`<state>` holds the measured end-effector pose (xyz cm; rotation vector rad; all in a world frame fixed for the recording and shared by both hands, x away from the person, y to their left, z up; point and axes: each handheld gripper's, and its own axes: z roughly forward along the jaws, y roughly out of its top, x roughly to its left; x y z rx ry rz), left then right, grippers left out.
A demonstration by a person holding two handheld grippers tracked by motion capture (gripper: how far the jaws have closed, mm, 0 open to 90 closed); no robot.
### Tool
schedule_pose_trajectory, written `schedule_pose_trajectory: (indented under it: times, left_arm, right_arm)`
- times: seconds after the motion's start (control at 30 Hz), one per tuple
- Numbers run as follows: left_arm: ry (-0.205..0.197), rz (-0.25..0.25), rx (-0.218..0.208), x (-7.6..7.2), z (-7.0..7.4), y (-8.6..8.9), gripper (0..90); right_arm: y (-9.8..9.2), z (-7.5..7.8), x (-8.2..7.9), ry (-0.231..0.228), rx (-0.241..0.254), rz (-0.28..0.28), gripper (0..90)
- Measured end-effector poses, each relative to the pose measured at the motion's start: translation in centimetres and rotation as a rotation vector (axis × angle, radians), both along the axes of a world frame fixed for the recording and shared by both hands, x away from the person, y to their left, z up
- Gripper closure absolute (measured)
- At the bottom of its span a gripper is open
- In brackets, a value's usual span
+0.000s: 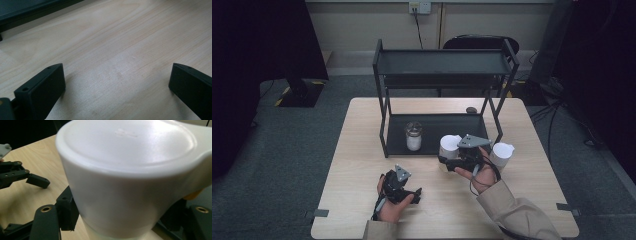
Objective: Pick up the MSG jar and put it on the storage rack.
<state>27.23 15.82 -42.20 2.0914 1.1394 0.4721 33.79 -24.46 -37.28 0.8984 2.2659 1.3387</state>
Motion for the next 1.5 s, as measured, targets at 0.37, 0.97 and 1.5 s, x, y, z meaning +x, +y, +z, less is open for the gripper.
schedule_pose_trajectory:
  times: [0.37, 0.97, 1.5]
  left_arm:
    - [0.0, 0.0, 0.0, 0.0, 0.0, 0.0, 0.0]
    - [0.0, 0.0, 0.0, 0.0, 0.0, 0.0, 0.0]
    - [0.0, 0.0, 0.0, 0.0, 0.0, 0.0, 0.0]
  right_arm:
    - [0.9, 0.2, 1.2, -0.01, -0.012, -0.034, 30.4]
    - [2.6, 0.1, 3.2, -0.008, -0.008, -0.078, 30.4]
    - [3.6, -0.1, 5.0, -0.012, -0.006, -0.115, 30.3]
